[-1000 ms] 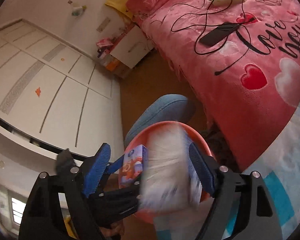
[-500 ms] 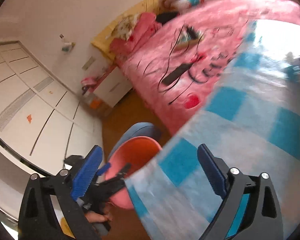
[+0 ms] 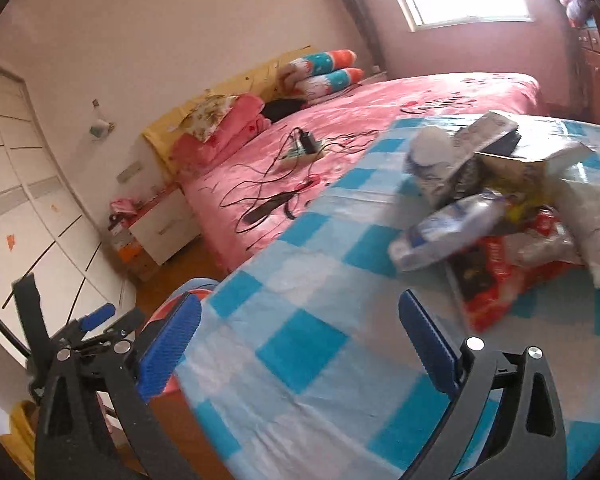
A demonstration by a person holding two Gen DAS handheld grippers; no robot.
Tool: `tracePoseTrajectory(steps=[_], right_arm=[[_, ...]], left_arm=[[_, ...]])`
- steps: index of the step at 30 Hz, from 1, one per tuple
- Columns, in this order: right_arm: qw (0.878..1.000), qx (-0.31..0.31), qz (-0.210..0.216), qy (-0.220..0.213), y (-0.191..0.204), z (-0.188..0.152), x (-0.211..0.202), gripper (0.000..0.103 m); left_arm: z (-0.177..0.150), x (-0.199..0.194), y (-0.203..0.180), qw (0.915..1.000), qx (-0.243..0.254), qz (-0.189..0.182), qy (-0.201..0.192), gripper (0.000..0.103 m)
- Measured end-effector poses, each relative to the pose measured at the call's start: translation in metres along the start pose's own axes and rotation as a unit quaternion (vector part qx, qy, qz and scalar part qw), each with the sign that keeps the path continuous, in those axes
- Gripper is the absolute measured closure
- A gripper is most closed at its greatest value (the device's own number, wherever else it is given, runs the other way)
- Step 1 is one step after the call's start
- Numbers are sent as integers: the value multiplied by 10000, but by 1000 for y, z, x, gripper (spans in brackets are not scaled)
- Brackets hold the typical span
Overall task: Collect trash
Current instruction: 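Return the left tool to the table and grasp the white yogurt bottle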
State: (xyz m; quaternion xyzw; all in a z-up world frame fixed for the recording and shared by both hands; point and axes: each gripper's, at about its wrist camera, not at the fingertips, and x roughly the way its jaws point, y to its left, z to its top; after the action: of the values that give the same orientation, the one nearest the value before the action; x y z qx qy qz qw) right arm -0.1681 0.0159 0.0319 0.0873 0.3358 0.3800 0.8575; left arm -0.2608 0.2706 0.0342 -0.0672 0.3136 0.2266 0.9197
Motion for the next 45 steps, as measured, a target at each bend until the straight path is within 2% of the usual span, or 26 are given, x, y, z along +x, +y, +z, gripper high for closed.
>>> tracePoseTrajectory(steps=[4, 7, 11, 17, 26, 29, 31, 34, 38, 41, 43, 45], right_arm=[[9996, -19, -244, -107, -16, 3, -14, 5], [9987, 44, -445, -256, -30, 10, -28, 5], [9965, 46, -756, -360, -49, 19, -44, 5], [9948, 449, -811, -410, -91, 30, -65, 5], [9879, 1198, -819, -546, -158, 41, -93, 5], [9859, 1313, -867, -571, -170, 45, -99, 5], [9848, 1349, -923, -596, -176, 46, -103, 5], [9831, 1386, -1016, -630, -182, 46, -108, 5], [9816, 1492, -1072, -523, -192, 45, -106, 5], [9816, 1549, -1029, -443, -197, 46, -102, 5], [9817, 1558, -1006, -439, -198, 46, -102, 5], [9815, 1575, -996, -447, -200, 47, -103, 5]], left_arm=[[15, -9, -28, 10000, 94, -31, -2, 12], [27, -14, -47, 9997, 88, -216, 44, 12], [43, -24, -84, 9983, 340, -479, -17, 12], [66, -29, -146, 9919, 878, -906, -127, 12], [115, -1, -216, 9836, 900, -1549, 195, 12], [144, 23, -237, 9830, 795, -1622, 330, 12], [166, 51, -249, 9835, 537, -1651, 502, 12], [193, 101, -261, 9857, 70, -1407, 930, 12], [217, 166, -279, 9798, -321, -1194, 1572, 13], [227, 207, -298, 9735, -348, -1065, 1994, 20], [230, 230, -308, 9680, -394, -978, 2276, 29], [231, 250, -319, 9642, -322, -906, 2470, 30]])
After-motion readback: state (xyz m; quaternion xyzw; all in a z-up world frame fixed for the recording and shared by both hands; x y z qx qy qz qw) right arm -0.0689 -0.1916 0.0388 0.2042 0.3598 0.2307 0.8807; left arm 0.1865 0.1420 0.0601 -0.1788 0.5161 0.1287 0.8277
